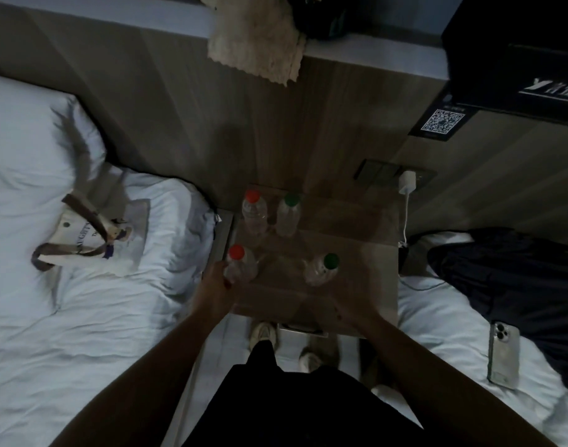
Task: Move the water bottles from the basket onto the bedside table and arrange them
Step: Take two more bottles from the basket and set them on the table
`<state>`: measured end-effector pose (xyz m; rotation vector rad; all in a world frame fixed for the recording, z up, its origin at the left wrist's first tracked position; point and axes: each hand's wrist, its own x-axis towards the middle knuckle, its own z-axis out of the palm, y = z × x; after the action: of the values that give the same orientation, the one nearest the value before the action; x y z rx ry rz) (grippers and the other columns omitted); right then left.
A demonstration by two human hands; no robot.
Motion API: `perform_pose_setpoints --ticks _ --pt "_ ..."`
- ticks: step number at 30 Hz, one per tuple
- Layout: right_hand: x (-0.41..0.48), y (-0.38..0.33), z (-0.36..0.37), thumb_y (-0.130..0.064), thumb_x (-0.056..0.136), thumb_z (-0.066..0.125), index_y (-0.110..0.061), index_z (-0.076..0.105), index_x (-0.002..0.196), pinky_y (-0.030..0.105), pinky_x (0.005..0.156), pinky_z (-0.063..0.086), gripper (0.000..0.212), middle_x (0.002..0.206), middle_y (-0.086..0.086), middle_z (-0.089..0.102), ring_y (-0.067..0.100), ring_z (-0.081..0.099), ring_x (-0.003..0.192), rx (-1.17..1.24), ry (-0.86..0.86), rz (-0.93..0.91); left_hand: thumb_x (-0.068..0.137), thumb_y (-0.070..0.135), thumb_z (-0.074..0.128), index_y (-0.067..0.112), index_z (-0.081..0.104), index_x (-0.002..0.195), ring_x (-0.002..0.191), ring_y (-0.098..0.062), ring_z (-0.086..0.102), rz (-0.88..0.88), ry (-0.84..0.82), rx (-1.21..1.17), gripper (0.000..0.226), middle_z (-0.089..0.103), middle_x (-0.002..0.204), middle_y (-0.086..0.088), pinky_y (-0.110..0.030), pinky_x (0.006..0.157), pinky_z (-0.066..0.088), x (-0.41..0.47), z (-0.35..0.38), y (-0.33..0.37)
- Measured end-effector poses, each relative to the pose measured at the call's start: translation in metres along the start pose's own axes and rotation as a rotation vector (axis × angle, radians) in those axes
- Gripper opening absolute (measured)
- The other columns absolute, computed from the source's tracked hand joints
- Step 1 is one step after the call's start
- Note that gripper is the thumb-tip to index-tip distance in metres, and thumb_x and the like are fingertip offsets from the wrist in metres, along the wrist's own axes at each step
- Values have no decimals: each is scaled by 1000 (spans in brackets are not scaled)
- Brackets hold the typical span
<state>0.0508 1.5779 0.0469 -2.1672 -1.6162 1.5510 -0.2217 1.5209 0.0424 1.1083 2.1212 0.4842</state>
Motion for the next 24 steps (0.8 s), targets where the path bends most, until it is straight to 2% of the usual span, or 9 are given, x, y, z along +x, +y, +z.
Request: perform_pose_setpoints --ticks 2,4,6,8,12,15,18,21,24 --pt "-5 20 -2 -20 99 46 -27 44 72 34 74 46 28 71 -9 42 12 48 70 -121 -111 5 80 15 69 10 53 122 77 -20 59 -29 29 -4 45 63 86 -6 -27 72 41 -23 9 -9" --pt "-9 33 -8 -31 96 48 -32 45 76 37 78 48 21 76 -5 52 20 54 79 -190 -151 -10 79 16 69 12 57 116 71 -16 58 -92 64 -39 39 62 79 -1 -27 70 43 -49 19 -16" --pt "-8 52 -10 -34 92 54 -31 49 81 38 73 49 12 83 4 60 22 58 75 -159 -200 -38 78 20 69 14 61 106 71 -16 61 -143 96 -46 30 61 76 3 -25 70 44 -77 30 -20" --pt "-4 70 -11 -28 91 60 -26 50 92 33 65 46 11 85 7 62 15 55 65 -120 -247 -69 78 24 69 18 62 102 75 -17 62 -177 93 -19 26 59 72 8 -25 71 44 -111 40 -20" --pt "-19 78 -16 -21 90 60 -23 52 87 34 65 49 8 77 3 62 18 58 66 -177 -376 -130 83 24 67 18 57 113 66 -11 56 -204 58 -17 33 57 68 11 -27 66 45 -186 62 -8" --pt "-35 77 -16 -14 93 55 -16 51 98 22 54 46 7 76 3 58 15 53 61 -259 -473 -180 87 29 64 19 55 118 74 -10 56 -294 5 -16 34 59 77 11 -26 70 43 -239 75 -8" --pt "-54 73 -4 -14 93 54 -16 51 101 21 51 41 9 74 0 58 12 52 58 -409 -558 -254 88 31 62 20 54 118 82 -12 59 -418 55 -43 33 62 85 10 -27 75 46 -287 80 -15" --pt "-68 66 19 -12 92 57 -7 55 110 29 59 46 19 71 2 56 16 53 59 -545 -644 -366 90 29 60 18 55 117 84 -11 57 -530 120 -89 29 67 98 3 -22 68 39 -330 85 -23" --pt "-86 55 43 -24 88 59 -19 59 106 42 84 54 18 86 1 62 22 62 81 -706 -736 -519 89 25 62 11 60 117 84 -15 57 -667 252 -217 31 67 97 -3 -25 74 41 -367 93 -35"
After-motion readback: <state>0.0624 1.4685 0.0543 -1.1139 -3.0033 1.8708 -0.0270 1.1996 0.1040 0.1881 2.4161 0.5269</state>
